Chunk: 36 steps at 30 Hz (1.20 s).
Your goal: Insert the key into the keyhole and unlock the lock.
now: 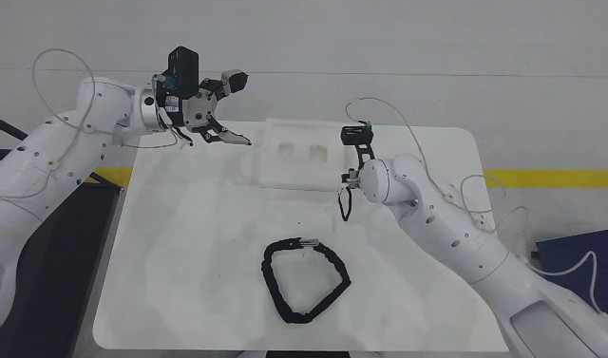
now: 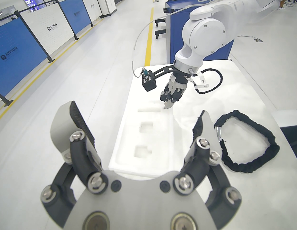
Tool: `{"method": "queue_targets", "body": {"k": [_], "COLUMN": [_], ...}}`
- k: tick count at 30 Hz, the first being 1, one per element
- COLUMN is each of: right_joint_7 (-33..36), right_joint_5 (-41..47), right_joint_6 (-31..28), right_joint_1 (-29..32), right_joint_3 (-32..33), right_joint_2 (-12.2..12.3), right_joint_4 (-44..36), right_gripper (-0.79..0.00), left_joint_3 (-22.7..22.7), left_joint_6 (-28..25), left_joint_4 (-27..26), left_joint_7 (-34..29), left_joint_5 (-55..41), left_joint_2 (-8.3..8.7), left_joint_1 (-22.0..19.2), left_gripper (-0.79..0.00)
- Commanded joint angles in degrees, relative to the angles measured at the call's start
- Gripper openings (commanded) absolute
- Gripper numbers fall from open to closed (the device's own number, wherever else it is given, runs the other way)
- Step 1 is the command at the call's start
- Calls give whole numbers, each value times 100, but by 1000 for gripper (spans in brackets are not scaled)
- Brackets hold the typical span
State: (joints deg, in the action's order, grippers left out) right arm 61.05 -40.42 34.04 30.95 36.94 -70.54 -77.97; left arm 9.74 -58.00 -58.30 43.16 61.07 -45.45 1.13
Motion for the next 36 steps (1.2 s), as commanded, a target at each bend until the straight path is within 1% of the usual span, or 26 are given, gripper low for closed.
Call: {"method": "queue_targets", "body": {"k": [1, 7, 11, 13, 15, 23, 29, 36], "right_joint_7": [-8, -29, -21, -17, -13, 73, 339, 574], "right_joint_5": [10, 45, 22, 1, -33, -187, -299, -235], "right_joint_6": [8, 27, 24, 26, 31, -14, -61, -193], "right_joint_1": [14, 59, 68, 71, 73, -1, -56, 56], "right_joint_3": [26, 99, 120, 132, 145, 226, 346, 809], "right_joint_2": [-18, -74, -112, -129, -144, -196, -197, -100], "right_joint_4": [22, 111, 171, 192, 226, 289, 180, -242], "right_gripper": [-616, -634, -690, -748, -785, -785, -785, -785], "left_joint_3": [0, 0, 0, 0, 0, 0, 0, 0], "left_joint_6": [0, 0, 0, 0, 0, 0, 0, 0], "left_joint_4": [0, 0, 0, 0, 0, 0, 0, 0], "left_joint_7": [0, 0, 0, 0, 0, 0, 0, 0], "left_joint_5": [0, 0, 0, 0, 0, 0, 0, 0], "left_joint_2": [0, 0, 0, 0, 0, 0, 0, 0], "left_joint_1": [0, 0, 0, 0, 0, 0, 0, 0], "left_gripper": [0, 0, 0, 0, 0, 0, 0, 0]}}
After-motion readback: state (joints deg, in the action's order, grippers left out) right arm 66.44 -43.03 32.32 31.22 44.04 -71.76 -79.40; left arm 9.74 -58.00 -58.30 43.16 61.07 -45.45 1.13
